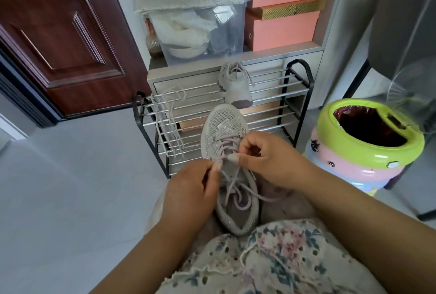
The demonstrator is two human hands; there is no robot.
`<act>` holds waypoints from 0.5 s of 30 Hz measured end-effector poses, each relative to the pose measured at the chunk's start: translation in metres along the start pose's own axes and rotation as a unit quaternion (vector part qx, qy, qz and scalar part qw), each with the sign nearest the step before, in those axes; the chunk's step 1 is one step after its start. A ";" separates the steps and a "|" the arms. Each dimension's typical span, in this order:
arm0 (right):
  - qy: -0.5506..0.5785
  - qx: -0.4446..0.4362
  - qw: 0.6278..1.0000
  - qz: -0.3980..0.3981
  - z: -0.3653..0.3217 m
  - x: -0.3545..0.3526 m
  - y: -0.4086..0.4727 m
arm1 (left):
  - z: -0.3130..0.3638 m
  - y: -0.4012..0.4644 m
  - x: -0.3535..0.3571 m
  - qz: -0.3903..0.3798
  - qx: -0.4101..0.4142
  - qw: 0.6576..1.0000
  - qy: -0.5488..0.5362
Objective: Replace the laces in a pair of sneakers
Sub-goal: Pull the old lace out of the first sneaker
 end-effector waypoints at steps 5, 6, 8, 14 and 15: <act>0.025 -0.002 0.999 -0.026 -0.005 0.003 -0.005 | 0.001 -0.001 -0.002 0.005 -0.054 0.998 -0.039; 0.014 -0.001 1.000 -0.027 -0.007 0.003 -0.006 | 0.001 -0.001 -0.003 0.008 -0.059 0.998 -0.036; -0.006 0.000 1.000 -0.025 -0.008 0.001 -0.007 | 0.004 -0.004 -0.005 0.005 -0.067 0.997 -0.038; -0.008 -0.005 0.998 -0.054 -0.012 -0.003 -0.014 | 0.011 -0.018 -0.012 -0.012 -0.073 0.997 -0.035; -0.006 -0.007 0.998 -0.058 -0.013 -0.004 -0.016 | 0.011 -0.019 -0.012 -0.009 -0.068 0.997 -0.030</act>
Point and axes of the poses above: each hand's wrist, its own y-axis towards the middle knuckle, its own x-axis out of the palm, z = x × y, the point moved 1 cm from there along y, towards the middle knuckle, and after that the axes turned 4 degrees about -y, right-handed, at the moved point
